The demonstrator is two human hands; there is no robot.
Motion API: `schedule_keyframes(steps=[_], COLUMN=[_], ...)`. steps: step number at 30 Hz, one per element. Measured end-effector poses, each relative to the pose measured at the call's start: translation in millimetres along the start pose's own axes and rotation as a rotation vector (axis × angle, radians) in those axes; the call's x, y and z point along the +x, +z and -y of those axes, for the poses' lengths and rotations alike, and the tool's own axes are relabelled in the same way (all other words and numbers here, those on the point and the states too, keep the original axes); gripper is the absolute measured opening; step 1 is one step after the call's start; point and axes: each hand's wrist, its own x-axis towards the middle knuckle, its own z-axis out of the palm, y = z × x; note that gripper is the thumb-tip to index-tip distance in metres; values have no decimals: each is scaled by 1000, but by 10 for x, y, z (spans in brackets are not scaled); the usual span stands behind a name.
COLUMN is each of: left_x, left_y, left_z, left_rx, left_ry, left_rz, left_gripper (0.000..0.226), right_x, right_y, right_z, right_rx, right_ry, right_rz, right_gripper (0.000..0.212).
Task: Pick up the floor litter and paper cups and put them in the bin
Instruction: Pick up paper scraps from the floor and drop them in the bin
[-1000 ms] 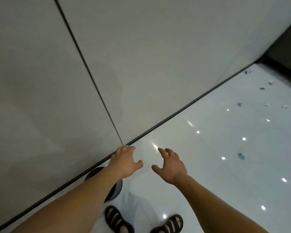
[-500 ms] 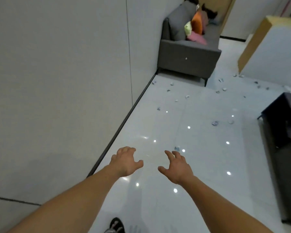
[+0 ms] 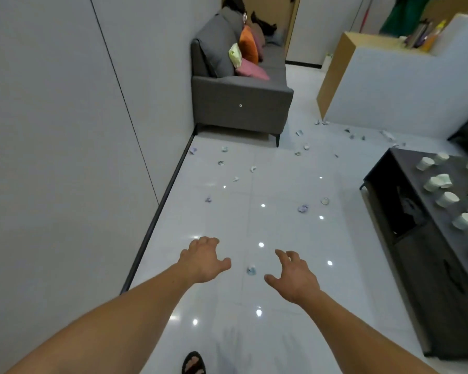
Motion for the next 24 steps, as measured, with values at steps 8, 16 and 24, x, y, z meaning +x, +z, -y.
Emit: schedule_keyframes(steps=[8,16,24], left_x=[1386,2954,4799], left_y=[-309,-67,652], left_z=[-369,-604,-556], left_rx=[51,15,-176], left_ry=[30,-151,-238], left_rz=[117,219,237], left_gripper=[76,73,71], right_x=[1114,2849,4487], right_y=[-233,-68,796], right_z=[-261,-688,-1210], right_rx=[75,117,160], right_ry=[108,54,167], right_rz=[91,251,366], right_gripper=[81,76,75])
